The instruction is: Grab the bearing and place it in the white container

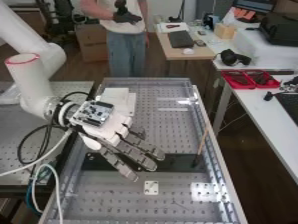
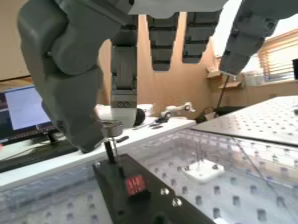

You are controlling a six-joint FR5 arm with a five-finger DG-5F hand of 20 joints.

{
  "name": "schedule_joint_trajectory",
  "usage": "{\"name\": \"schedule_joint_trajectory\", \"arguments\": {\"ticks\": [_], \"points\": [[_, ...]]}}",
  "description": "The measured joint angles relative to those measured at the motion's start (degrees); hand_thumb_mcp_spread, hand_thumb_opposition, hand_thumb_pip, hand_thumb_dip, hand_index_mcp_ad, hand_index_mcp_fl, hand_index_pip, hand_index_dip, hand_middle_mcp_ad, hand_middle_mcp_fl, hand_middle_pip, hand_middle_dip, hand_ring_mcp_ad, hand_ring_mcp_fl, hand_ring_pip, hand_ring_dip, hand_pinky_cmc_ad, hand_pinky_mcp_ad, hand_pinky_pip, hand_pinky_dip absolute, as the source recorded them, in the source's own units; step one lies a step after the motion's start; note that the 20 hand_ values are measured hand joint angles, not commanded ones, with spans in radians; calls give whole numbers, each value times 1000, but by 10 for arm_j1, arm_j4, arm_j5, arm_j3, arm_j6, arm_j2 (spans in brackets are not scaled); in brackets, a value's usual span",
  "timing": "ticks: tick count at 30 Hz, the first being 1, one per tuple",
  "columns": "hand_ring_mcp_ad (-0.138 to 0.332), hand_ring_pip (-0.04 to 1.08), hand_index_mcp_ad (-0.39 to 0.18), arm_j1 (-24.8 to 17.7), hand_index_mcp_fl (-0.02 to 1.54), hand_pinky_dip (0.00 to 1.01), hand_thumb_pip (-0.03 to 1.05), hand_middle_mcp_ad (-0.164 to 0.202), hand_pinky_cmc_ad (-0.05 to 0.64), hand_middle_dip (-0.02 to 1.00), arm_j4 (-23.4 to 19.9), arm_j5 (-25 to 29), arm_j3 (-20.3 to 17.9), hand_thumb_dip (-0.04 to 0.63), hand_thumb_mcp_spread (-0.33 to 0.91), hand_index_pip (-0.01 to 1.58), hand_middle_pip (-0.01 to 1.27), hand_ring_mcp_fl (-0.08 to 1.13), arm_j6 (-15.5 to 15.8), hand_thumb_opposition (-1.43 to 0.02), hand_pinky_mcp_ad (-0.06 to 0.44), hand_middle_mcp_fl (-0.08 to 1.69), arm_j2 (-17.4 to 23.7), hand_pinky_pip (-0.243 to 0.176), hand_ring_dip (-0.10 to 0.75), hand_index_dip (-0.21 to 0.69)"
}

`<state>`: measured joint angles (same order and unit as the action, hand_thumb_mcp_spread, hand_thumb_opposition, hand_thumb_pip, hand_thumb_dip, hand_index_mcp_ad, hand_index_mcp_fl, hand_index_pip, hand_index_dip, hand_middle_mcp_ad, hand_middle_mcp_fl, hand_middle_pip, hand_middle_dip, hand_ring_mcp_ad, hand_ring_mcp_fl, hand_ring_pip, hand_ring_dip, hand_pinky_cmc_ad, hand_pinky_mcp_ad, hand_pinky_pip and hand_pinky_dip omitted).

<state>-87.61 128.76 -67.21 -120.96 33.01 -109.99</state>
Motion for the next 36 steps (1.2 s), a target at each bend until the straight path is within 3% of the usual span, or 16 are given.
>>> {"name": "schedule_joint_trajectory", "arguments": {"ticks": [12,24,36], "points": [[113,108,-101,-50,272,180,532,66,358,202,42,-1,-9,298,456,1408,133,12,48,-829,278,63,81,-26,96,213],[105,108,-101,-149,272,180,532,66,358,202,123,64,-13,298,452,1414,133,12,56,-829,278,63,124,-26,96,213],[96,108,-101,-224,272,180,532,66,358,202,137,55,-87,298,456,1414,133,12,60,-829,278,63,204,-26,96,213]]}}
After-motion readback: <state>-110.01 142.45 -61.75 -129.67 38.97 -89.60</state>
